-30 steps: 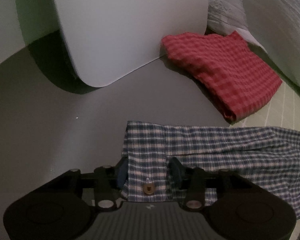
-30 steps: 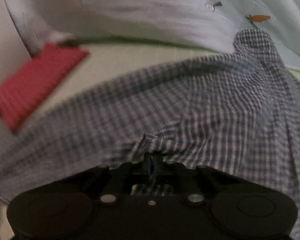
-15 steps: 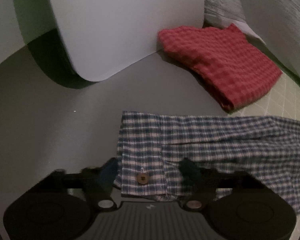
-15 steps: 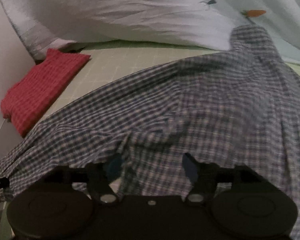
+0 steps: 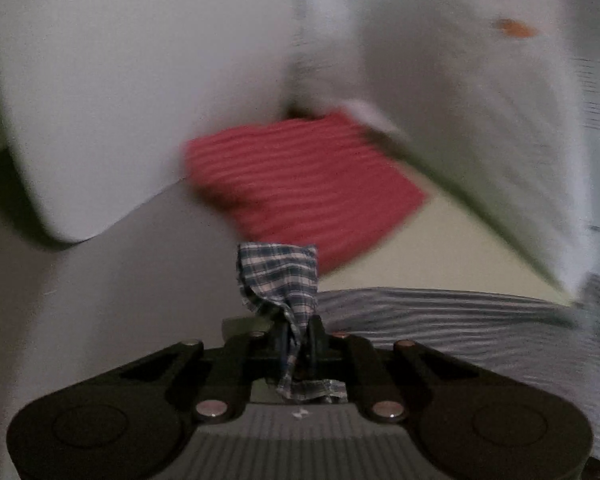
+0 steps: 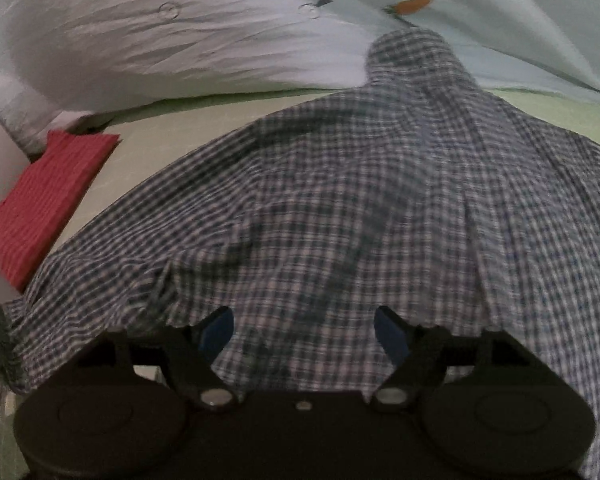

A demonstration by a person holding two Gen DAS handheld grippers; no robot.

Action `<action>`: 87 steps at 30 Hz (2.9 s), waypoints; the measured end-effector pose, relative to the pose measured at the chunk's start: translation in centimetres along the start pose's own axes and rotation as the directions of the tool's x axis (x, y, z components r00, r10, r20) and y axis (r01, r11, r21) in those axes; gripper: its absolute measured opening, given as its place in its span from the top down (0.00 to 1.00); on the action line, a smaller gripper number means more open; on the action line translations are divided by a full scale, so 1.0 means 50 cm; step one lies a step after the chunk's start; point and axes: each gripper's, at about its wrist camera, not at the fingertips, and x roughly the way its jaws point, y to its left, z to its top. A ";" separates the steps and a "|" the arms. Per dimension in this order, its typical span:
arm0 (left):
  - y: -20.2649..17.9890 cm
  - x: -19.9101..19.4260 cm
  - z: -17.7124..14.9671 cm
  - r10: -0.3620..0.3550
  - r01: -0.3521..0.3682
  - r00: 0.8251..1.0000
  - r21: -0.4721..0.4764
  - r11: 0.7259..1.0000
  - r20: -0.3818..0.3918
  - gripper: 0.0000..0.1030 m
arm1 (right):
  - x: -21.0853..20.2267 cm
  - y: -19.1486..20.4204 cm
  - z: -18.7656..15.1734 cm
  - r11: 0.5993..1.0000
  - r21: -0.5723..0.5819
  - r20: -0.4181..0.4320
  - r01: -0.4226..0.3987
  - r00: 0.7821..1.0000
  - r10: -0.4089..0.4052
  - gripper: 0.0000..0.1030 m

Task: Fold clothes

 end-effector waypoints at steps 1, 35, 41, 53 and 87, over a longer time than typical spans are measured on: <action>-0.025 -0.009 0.001 -0.040 0.040 0.999 0.022 0.999 0.005 0.90 | -0.004 -0.009 -0.002 1.000 0.010 0.003 0.003 1.000 -0.003 0.24; -0.104 0.070 -0.082 0.159 -0.094 0.932 0.207 0.974 -0.326 0.06 | 0.055 0.092 -0.026 0.969 -0.112 -0.049 -0.221 0.975 0.217 0.33; -0.100 0.074 -0.079 0.169 -0.103 0.929 0.206 0.973 -0.331 0.06 | 0.078 0.106 -0.028 0.961 -0.123 -0.064 -0.247 0.969 0.241 0.65; -0.156 -0.011 -0.100 0.147 -0.086 0.962 0.257 0.963 -0.232 0.06 | -0.034 0.037 -0.015 0.965 -0.127 0.106 -0.229 0.964 0.243 0.93; -0.589 -0.217 -0.405 0.107 -0.073 0.987 0.263 0.962 -0.119 0.06 | -0.199 -0.603 0.081 0.994 -0.053 0.330 -0.099 0.937 0.111 0.94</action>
